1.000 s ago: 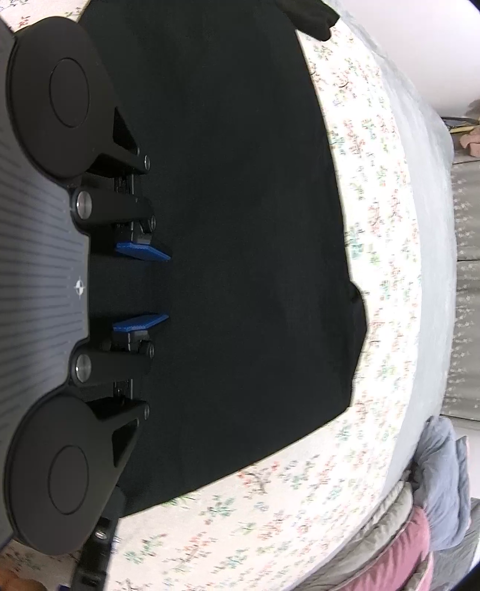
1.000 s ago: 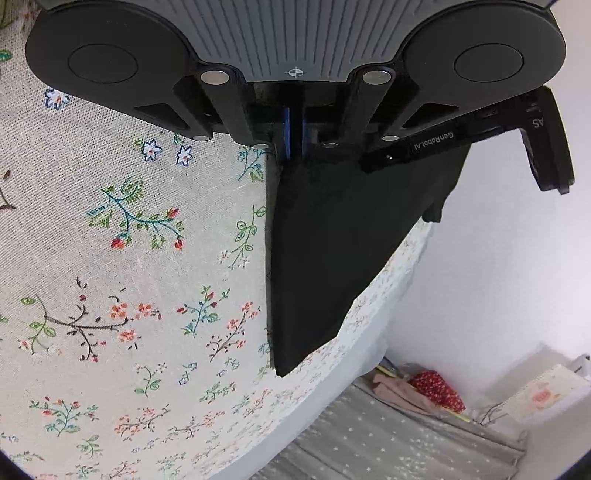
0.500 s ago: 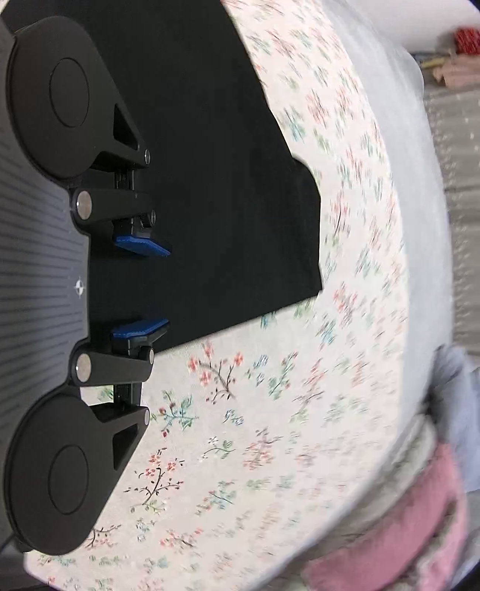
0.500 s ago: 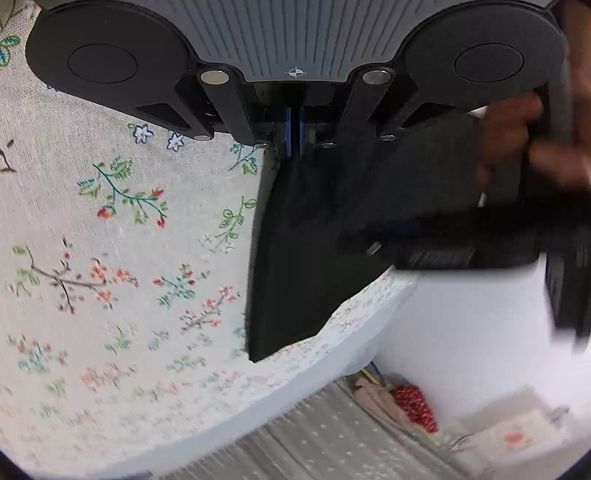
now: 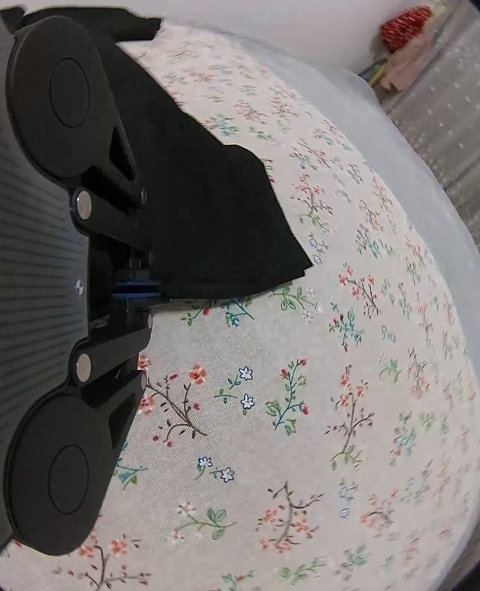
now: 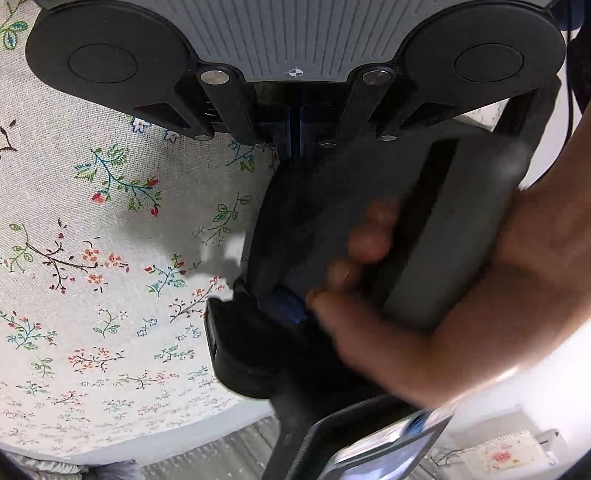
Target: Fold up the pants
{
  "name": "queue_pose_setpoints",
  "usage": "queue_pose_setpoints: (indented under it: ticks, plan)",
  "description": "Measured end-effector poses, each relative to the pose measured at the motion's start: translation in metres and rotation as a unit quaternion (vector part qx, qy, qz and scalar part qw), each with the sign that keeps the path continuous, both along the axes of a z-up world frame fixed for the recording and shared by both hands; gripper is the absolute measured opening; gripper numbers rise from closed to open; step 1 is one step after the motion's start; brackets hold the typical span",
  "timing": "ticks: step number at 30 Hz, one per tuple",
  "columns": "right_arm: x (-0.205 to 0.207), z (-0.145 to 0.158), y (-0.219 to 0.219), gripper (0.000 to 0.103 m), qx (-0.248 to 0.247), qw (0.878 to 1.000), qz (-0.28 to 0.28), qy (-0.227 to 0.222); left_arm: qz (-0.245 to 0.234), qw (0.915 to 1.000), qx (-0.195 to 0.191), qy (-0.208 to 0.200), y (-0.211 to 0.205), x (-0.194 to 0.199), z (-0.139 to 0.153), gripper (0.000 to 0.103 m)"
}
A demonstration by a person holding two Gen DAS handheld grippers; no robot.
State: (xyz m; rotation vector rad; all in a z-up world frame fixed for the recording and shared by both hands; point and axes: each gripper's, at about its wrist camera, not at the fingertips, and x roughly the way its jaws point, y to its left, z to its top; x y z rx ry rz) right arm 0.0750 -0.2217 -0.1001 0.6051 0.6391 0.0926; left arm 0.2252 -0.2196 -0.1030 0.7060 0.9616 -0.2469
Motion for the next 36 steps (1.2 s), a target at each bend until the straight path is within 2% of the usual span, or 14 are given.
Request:
queue_pose_setpoints:
  ticks: [2, 5, 8, 12, 15, 18, 21, 24, 27, 28, 29, 30, 33, 36]
  plan:
    - [0.001, 0.002, 0.001, 0.003, -0.006, 1.0, 0.003, 0.001, 0.007, 0.9999, -0.014, -0.002, -0.001, 0.001, 0.005, 0.013]
    - [0.005, 0.006, -0.008, 0.003, 0.002, 1.0, 0.009, 0.006, 0.019, 0.9978, -0.063, -0.011, 0.001, 0.001, 0.019, 0.012]
    - [0.005, 0.013, -0.027, 0.003, 0.028, 0.999, 0.006, 0.019, 0.042, 0.991, -0.126, -0.007, -0.001, 0.0, 0.038, 0.012]
    - [-0.006, 0.033, -0.059, 0.003, 0.029, 0.999, 0.019, 0.022, 0.07, 0.9691, -0.236, 0.017, -0.012, -0.008, 0.059, 0.012]
    - [-0.023, 0.047, -0.095, 0.003, 0.026, 0.999, 0.03, 0.025, 0.069, 0.9516, -0.297, 0.035, -0.033, -0.019, 0.067, 0.012]
    - [-0.047, 0.058, -0.134, 0.003, 0.0, 0.999, 0.032, 0.023, 0.056, 0.9416, -0.328, 0.05, -0.066, -0.034, 0.067, 0.012]
    - [-0.073, 0.062, -0.167, 0.003, -0.018, 0.999, 0.022, 0.023, 0.049, 0.9364, -0.34, 0.07, -0.099, -0.043, 0.054, 0.012]
    - [-0.091, 0.051, -0.194, 0.006, -0.013, 0.999, 0.004, 0.038, 0.043, 0.9412, -0.327, 0.074, -0.12, -0.047, 0.036, 0.012]
    - [-0.098, 0.036, -0.21, 0.023, 0.003, 0.998, -0.033, 0.061, 0.057, 0.9398, -0.326, 0.083, -0.124, -0.047, 0.028, 0.012]
    - [-0.099, 0.034, -0.214, 0.039, 0.004, 0.997, -0.043, 0.063, 0.063, 0.9368, -0.333, 0.087, -0.121, -0.047, 0.03, 0.012]
    - [-0.099, 0.033, -0.216, 0.064, 0.006, 0.997, -0.052, 0.06, 0.066, 0.9343, -0.339, 0.088, -0.118, -0.049, 0.034, 0.012]
    - [-0.102, 0.033, -0.219, 0.075, 0.008, 0.997, -0.058, 0.053, 0.066, 0.9328, -0.343, 0.088, -0.115, -0.049, 0.037, 0.012]
    - [-0.1, 0.031, -0.219, 0.078, 0.019, 0.997, -0.065, 0.032, 0.066, 0.9313, -0.347, 0.089, -0.112, -0.053, 0.044, 0.012]
    - [-0.094, 0.019, -0.22, 0.078, 0.032, 0.997, -0.058, 0.041, 0.07, 0.9282, -0.352, 0.097, -0.109, -0.053, 0.044, 0.012]
